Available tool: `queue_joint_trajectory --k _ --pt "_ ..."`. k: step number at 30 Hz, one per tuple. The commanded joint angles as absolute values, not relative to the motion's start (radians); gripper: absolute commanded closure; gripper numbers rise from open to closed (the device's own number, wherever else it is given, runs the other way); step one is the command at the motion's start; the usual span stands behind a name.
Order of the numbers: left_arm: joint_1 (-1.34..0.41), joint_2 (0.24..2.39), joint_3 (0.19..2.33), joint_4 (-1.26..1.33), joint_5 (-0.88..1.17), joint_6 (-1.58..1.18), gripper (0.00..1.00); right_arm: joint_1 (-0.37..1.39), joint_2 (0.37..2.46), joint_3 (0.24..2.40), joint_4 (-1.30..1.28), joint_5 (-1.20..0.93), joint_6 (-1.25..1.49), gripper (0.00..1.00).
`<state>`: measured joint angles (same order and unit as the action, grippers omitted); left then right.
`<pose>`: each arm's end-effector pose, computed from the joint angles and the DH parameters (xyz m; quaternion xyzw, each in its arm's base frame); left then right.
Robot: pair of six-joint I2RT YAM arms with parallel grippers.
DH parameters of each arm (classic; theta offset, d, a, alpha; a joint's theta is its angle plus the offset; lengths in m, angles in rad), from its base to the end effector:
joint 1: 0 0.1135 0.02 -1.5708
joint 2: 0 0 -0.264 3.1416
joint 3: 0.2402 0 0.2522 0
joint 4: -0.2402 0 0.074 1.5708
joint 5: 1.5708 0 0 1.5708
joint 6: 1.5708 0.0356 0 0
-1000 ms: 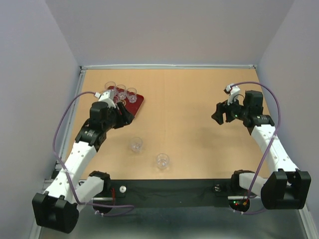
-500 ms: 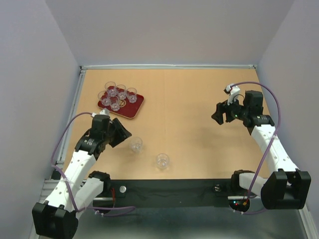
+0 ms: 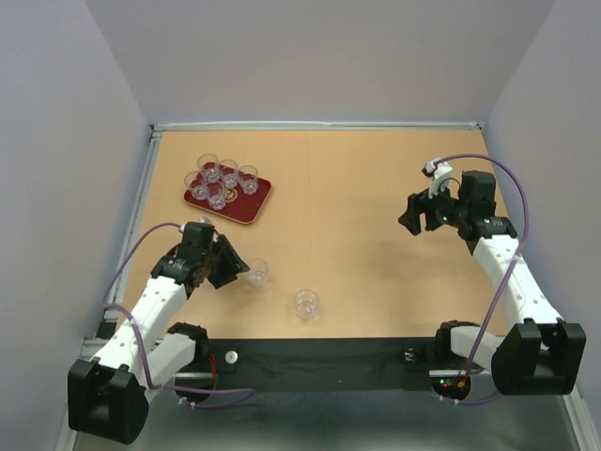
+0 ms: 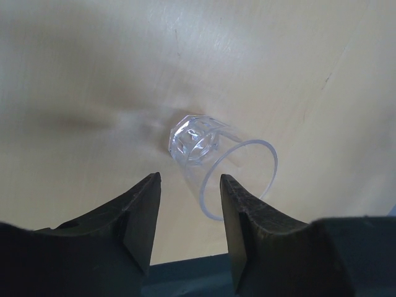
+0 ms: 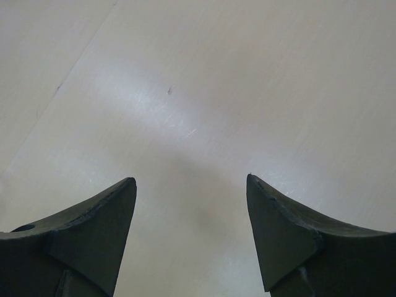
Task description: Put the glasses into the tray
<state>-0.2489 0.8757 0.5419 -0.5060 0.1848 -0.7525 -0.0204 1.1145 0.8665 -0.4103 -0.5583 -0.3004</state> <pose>0.1678 -0.0494 0.2115 -0.1998 0.9089 -0.2464 0.2708 0.2386 0.0140 0.2848 -0.2406 0.8376 0.1765 0.4576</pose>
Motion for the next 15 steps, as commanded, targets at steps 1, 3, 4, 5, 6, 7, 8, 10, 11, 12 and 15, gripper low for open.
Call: queue_joint_trajectory --k 1,3,4,5,6,7,8,10,11,12,15 --pt "-0.255 0.877 0.526 -0.46 0.21 -0.755 0.46 -0.032 1.109 0.853 -0.371 -0.563 -0.316 0.23" --pt "-0.259 0.88 0.523 -0.454 0.216 -0.755 0.48 -0.032 1.111 0.853 -0.371 -0.561 -0.316 0.23" --pt "-0.262 0.884 0.519 -0.453 0.218 -0.756 0.48 -0.032 1.111 0.854 -0.371 -0.561 -0.314 0.23" --pt "-0.262 0.887 0.518 -0.451 0.218 -0.758 0.48 -0.032 1.111 0.854 -0.371 -0.561 -0.316 0.23" --pt "-0.265 0.894 0.515 -0.448 0.219 -0.759 0.5 -0.032 1.111 0.854 -0.37 -0.563 -0.314 0.23" --pt "-0.273 0.899 0.515 -0.445 0.221 -0.761 0.5 -0.032 1.112 0.854 -0.371 -0.561 -0.316 0.23" --pt "-0.275 0.905 0.515 -0.445 0.218 -0.762 0.51 -0.032 1.112 0.854 -0.371 -0.561 -0.316 0.23" --pt "-0.29 0.923 0.517 -0.443 0.215 -0.764 0.55 -0.032 1.109 0.856 -0.371 -0.563 -0.314 0.23" --pt "-0.298 0.93 0.52 -0.445 0.204 -0.767 0.59 -0.032 1.111 0.854 -0.37 -0.56 -0.316 0.23" --pt "-0.305 0.934 0.523 -0.445 0.199 -0.767 0.6 -0.032 1.109 0.854 -0.371 -0.56 -0.314 0.23" --pt "-0.328 0.954 0.543 -0.456 0.169 -0.767 0.78 -0.034 1.104 0.853 -0.371 -0.558 -0.314 0.23"
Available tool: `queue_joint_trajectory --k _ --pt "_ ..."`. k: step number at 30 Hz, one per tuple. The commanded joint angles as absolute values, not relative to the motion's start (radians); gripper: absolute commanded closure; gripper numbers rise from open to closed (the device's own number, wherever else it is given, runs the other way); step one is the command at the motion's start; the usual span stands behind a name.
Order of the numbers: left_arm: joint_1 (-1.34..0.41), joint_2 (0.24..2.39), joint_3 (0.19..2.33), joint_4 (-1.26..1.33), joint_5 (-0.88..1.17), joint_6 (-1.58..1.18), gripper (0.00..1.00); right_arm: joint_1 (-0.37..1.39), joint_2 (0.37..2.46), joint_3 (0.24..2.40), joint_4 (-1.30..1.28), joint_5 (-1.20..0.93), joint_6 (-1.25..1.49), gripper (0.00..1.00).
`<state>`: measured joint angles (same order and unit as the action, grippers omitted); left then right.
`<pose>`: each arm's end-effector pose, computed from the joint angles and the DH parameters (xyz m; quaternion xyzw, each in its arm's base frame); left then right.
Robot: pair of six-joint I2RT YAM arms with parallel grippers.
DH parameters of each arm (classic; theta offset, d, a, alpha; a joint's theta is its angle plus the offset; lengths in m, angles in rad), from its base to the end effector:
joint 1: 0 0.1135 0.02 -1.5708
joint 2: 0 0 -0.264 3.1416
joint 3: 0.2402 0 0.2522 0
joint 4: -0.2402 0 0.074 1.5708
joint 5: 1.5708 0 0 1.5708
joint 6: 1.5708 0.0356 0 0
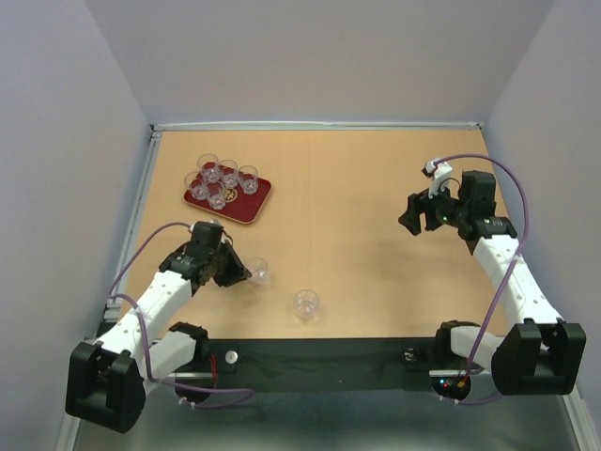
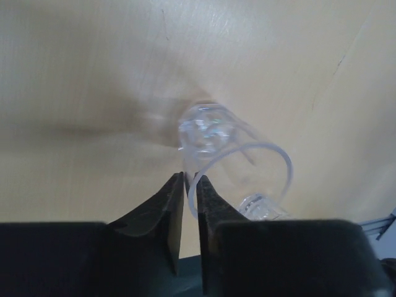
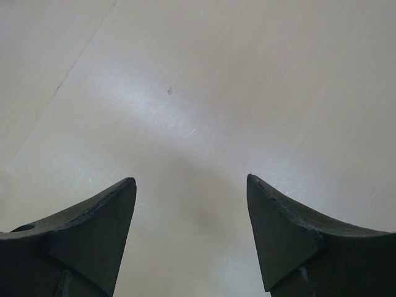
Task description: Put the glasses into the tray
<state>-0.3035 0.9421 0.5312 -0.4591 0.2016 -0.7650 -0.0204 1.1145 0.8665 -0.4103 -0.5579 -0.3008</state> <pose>0.1730 -0.0616 0.2010 -0.1801 0.9176 -0.2553 0.2458 0.2386 0.0140 0.2848 -0.2407 0.8376 0.1763 0.4576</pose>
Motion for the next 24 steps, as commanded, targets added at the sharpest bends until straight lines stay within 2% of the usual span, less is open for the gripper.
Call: queue_joint_trajectory --k 1,2,4,12,18,24 --pt "-0.333 0.957 0.549 -0.459 0.161 -0.762 0.84 -0.034 1.104 0.853 -0.371 -0.557 -0.314 0.23" --pt "-0.334 0.957 0.569 -0.462 0.146 -0.756 0.94 -0.034 1.103 0.854 -0.371 -0.555 -0.316 0.23" --pt "-0.334 0.968 0.613 -0.469 0.134 -0.718 1.0 -0.034 1.101 0.854 -0.37 -0.557 -0.316 0.23" --pt "-0.331 1.09 0.851 -0.47 -0.06 -0.548 1.0 -0.034 1.092 0.856 -0.371 -0.555 -0.316 0.23" --pt "-0.304 1.192 0.969 -0.361 -0.094 -0.416 1.0 -0.034 1.088 0.854 -0.371 -0.555 -0.316 0.23" --pt "-0.255 1.39 1.113 -0.305 -0.069 -0.328 1.0 -0.035 1.086 0.854 -0.371 -0.56 -0.319 0.23"
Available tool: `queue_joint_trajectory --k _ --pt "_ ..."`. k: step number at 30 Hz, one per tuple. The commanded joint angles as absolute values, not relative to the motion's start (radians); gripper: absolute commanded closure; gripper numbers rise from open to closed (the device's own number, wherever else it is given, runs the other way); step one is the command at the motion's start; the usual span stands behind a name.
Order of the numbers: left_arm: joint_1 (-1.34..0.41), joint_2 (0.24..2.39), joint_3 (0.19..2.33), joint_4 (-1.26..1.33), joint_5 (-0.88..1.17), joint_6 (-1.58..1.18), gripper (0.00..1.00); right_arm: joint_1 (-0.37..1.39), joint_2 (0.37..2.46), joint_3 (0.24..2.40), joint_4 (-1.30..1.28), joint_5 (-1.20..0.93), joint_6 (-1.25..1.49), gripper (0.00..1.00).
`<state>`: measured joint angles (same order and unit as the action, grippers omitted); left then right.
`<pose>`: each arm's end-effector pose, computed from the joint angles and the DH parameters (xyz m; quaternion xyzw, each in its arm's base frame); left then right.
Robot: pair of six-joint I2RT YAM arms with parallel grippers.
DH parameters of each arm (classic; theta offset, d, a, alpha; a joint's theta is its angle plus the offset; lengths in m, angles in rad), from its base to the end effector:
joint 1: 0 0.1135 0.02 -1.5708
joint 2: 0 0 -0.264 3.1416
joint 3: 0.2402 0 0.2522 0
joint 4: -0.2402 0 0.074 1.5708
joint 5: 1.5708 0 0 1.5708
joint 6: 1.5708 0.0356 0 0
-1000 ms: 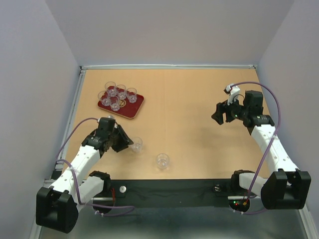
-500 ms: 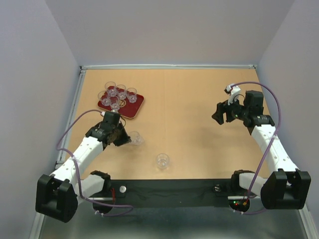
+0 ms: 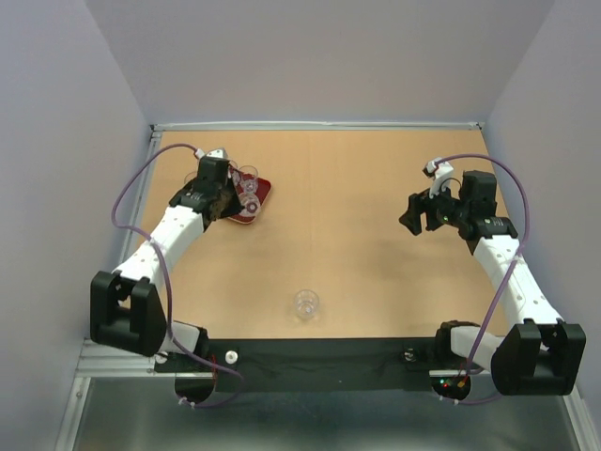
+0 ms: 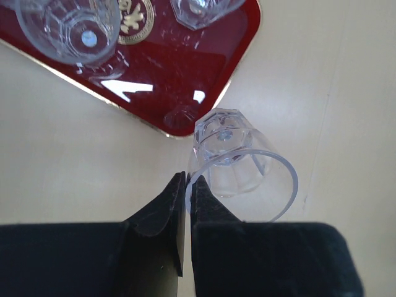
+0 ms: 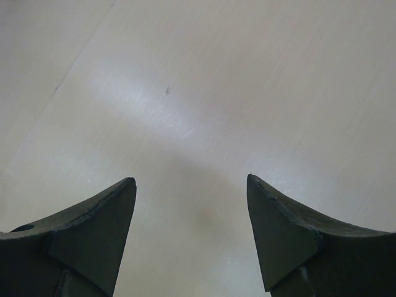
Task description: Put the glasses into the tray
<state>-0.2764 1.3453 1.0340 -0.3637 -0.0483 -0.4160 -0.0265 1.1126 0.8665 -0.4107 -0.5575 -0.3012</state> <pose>0.2872 -0.0797 0.2844 -0.0733 0.8982 -0.1264 0.4146 0.2384 0.0125 0.2852 -0.2384 0.8380 0.1744 0.4588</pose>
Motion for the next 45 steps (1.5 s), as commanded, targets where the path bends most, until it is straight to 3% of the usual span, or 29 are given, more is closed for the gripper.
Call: queue_joint_trajectory --k 1,7,25,32,41,45 --pt "-0.252 1.431 1.147 -0.302 -0.077 -0.312 1.0 -0.035 1.088 0.853 -0.371 -0.557 -0.319 0.23" --pt "-0.239 1.567 1.259 -0.342 -0.135 -0.247 1.0 -0.037 1.085 0.853 -0.371 -0.551 -0.321 0.23" --pt "-0.199 1.713 1.267 -0.334 -0.245 -0.189 0.98 -0.04 1.092 0.853 -0.371 -0.548 -0.322 0.23" --pt "-0.19 1.721 1.266 -0.347 -0.268 -0.186 0.86 -0.04 1.092 0.851 -0.37 -0.548 -0.322 0.23" --pt "-0.19 1.686 1.293 -0.365 -0.259 -0.195 0.57 -0.041 1.091 0.851 -0.371 -0.548 -0.322 0.23" --pt "-0.19 1.645 1.318 -0.383 -0.259 -0.196 0.52 -0.041 1.092 0.851 -0.371 -0.549 -0.325 0.23"
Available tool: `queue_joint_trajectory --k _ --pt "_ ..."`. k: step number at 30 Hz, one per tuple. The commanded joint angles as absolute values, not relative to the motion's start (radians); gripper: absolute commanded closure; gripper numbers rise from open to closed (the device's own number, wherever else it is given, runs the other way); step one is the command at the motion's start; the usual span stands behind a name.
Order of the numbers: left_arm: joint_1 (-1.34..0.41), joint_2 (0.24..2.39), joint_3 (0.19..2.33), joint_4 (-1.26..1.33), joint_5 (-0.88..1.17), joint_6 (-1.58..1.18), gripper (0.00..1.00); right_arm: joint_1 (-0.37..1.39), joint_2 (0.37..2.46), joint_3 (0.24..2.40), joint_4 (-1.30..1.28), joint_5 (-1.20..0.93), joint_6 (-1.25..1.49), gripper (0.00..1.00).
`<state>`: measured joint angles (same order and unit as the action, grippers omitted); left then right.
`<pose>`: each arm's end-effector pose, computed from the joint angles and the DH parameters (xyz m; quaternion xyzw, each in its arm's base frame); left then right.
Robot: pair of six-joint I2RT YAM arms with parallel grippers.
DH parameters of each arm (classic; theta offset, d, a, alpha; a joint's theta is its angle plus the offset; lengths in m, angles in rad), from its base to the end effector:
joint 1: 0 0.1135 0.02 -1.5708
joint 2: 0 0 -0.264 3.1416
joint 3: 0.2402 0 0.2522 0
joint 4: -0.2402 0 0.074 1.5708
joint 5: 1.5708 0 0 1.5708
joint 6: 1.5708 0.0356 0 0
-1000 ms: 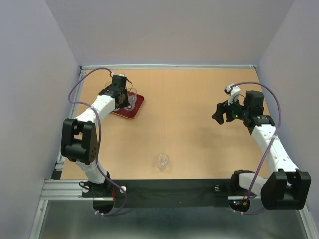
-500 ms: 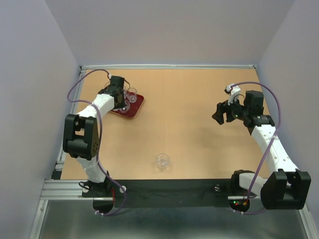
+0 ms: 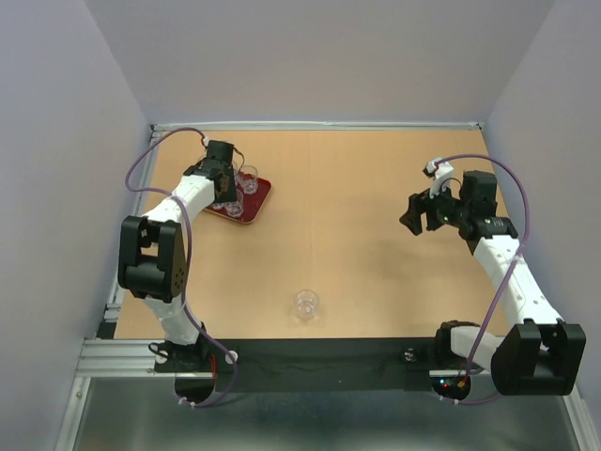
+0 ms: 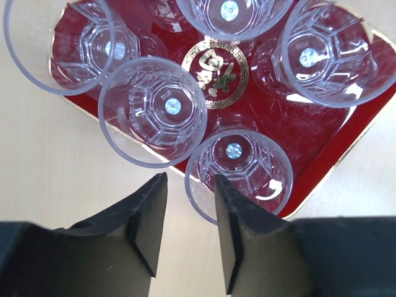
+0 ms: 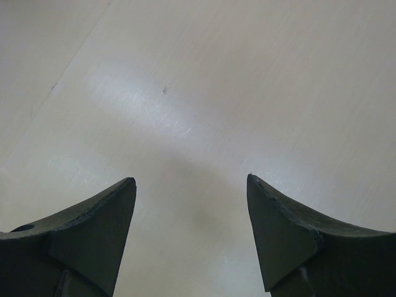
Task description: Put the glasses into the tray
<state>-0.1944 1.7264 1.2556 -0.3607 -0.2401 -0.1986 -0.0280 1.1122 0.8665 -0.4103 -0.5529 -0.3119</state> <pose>0.3741 -0.0650 0.2364 -0.0452 0.9257 0.0395 0.3736 0.2384 0.0120 0.2852 -0.2414 0.8374 0.1695 0.4601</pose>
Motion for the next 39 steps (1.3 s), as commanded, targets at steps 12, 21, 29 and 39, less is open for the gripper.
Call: queue_joint_trajectory --k 12,21,29,39 --pt "-0.19 1.369 1.241 -0.353 -0.197 -0.195 0.38 -0.041 1.085 0.844 -0.376 -0.633 -0.344 0.22" --pt "-0.19 0.928 0.892 -0.118 -0.121 -0.181 0.27 -0.023 1.124 0.841 -0.471 -0.968 -0.526 0.03" --pt "-0.19 0.726 0.704 -0.005 -0.16 -0.163 0.08 0.227 1.249 0.945 -0.607 -0.959 -0.604 0.0" --pt "-0.19 0.638 0.695 0.018 -0.186 -0.146 0.08 0.615 1.459 1.081 -0.618 -0.816 -0.589 0.0"
